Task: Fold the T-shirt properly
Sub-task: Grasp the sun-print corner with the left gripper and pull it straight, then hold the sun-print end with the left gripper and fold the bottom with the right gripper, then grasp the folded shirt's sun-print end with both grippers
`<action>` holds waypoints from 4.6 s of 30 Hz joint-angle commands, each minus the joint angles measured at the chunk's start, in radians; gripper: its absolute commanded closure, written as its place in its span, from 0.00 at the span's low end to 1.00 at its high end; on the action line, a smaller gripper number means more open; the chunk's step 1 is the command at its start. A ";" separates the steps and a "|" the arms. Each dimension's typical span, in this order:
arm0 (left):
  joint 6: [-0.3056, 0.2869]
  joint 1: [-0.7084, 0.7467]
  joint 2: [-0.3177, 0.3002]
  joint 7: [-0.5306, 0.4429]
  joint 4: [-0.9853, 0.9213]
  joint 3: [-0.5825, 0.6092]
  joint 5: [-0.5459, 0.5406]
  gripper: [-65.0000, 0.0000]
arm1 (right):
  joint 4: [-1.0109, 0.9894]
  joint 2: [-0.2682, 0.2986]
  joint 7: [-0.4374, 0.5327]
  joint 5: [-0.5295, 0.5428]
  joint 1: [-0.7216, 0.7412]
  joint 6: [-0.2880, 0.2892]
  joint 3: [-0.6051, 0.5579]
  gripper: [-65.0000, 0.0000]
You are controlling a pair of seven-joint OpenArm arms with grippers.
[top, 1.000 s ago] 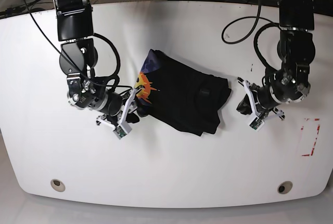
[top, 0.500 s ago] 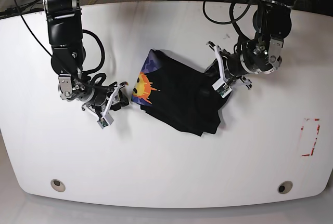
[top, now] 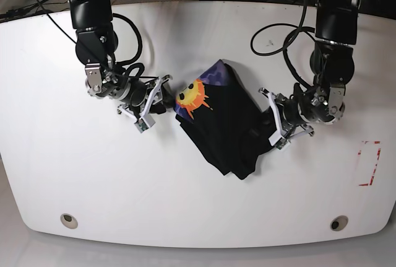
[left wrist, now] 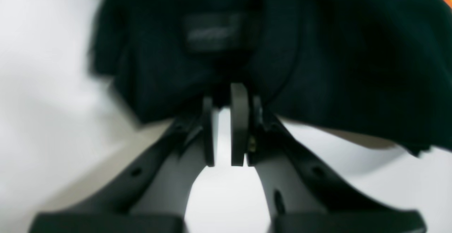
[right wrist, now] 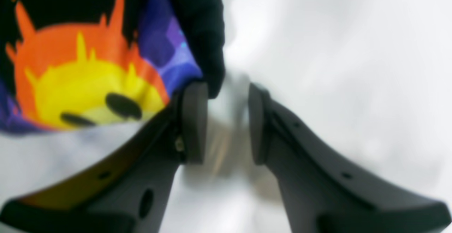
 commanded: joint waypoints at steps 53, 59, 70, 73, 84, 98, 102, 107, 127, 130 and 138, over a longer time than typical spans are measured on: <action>-0.004 0.365 0.009 0.048 0.376 -0.264 -0.021 0.93 | -0.380 -0.305 -0.248 0.024 0.551 0.128 0.214 0.42; -0.004 0.365 0.009 0.048 0.377 -0.265 -0.021 0.93 | -0.380 -0.352 -0.244 0.017 0.528 0.128 0.217 0.42; -0.004 0.365 0.009 0.048 0.396 -0.264 -0.021 0.93 | -0.381 -0.379 -0.194 0.017 0.474 0.101 0.212 0.43; -0.004 0.365 0.009 0.048 0.396 -0.262 -0.021 0.93 | -0.381 -0.382 -0.172 0.017 0.453 0.090 0.212 0.43; -0.004 0.365 0.025 0.048 0.396 -0.262 -0.020 0.93 | -0.381 -0.409 -0.131 0.023 0.417 0.061 0.210 0.45; -0.004 0.365 0.029 0.048 0.390 -0.235 -0.015 0.93 | -0.355 -0.408 -0.057 0.024 0.416 0.061 0.149 1.00; -0.004 0.365 0.029 0.048 0.394 -0.235 -0.015 0.93 | -0.271 -0.408 -0.068 0.024 0.390 0.060 0.149 1.00; -0.004 0.365 0.029 0.048 0.394 -0.235 -0.015 0.93 | -0.148 -0.403 -0.142 0.024 0.376 0.060 0.167 1.00; -0.004 0.365 0.029 0.049 0.394 -0.233 -0.015 0.93 | -0.578 -0.262 0.159 0.017 0.407 0.066 0.203 0.94; -0.004 0.365 0.029 0.049 0.394 -0.233 -0.015 0.93 | -0.578 -0.262 0.156 0.018 0.405 0.063 0.203 0.80; -0.004 0.336 0.029 0.049 0.407 -0.233 -0.020 0.93 | -0.340 -0.262 -0.004 0.023 0.374 0.061 0.206 0.39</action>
